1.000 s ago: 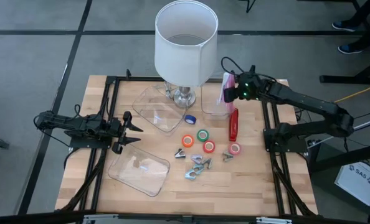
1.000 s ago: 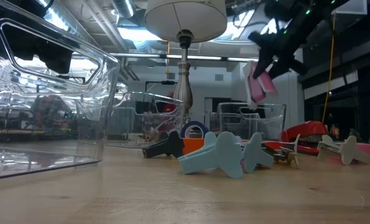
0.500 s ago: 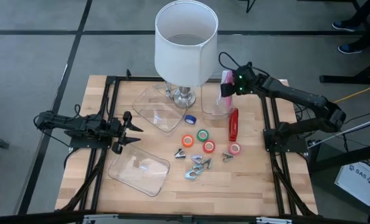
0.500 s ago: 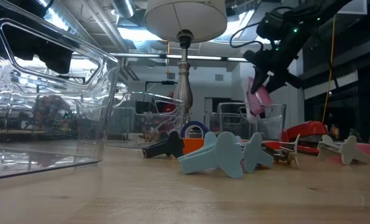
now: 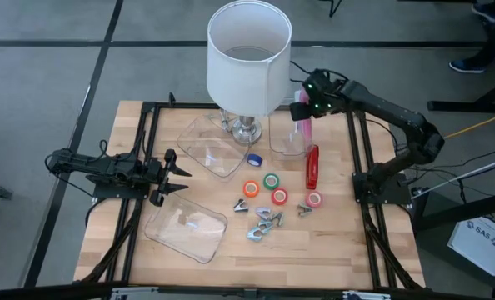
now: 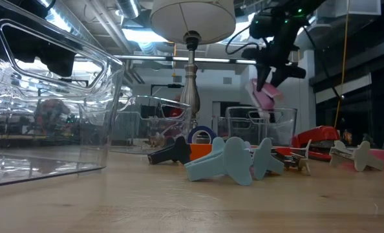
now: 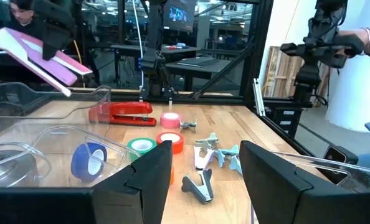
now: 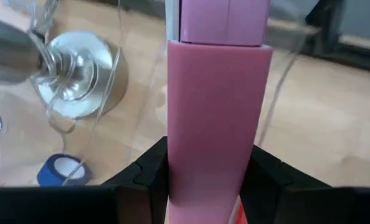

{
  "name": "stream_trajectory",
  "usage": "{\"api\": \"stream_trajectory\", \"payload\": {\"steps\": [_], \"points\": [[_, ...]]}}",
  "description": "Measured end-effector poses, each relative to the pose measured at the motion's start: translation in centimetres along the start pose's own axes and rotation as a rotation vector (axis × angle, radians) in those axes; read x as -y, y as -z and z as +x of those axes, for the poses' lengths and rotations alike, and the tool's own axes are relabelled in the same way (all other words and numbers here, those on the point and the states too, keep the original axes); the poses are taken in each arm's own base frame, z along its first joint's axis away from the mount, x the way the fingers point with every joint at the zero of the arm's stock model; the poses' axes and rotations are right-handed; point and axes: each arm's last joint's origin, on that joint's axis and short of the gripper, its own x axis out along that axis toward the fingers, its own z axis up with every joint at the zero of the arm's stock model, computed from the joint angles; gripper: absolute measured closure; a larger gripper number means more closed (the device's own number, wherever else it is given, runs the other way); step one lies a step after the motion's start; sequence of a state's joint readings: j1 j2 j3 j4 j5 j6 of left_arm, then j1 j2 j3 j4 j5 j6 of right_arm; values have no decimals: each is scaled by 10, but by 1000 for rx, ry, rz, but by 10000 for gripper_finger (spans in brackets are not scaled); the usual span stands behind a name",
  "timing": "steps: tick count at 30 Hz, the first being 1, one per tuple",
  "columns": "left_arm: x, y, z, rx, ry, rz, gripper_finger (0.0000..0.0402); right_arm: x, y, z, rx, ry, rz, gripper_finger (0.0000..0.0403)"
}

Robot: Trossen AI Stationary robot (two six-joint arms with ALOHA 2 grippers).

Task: Pick and place Stapler, Stapler remover, tape
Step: Put the pink stapler into the top right transparent bin

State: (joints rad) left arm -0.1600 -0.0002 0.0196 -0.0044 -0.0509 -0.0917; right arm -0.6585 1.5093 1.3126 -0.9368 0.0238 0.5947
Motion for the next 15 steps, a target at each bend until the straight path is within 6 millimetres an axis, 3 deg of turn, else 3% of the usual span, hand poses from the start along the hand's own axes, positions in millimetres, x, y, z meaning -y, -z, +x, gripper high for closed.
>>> {"api": "stream_trajectory", "payload": {"steps": [7, 15], "points": [[0, 0, 0, 0, 0, 0, 217, -2, 12, 26, -104, 107, -7, 260], [0, 0, 0, 1, 0, 0, 217, -9, 18, 38, -133, 152, 35, 260]]}}
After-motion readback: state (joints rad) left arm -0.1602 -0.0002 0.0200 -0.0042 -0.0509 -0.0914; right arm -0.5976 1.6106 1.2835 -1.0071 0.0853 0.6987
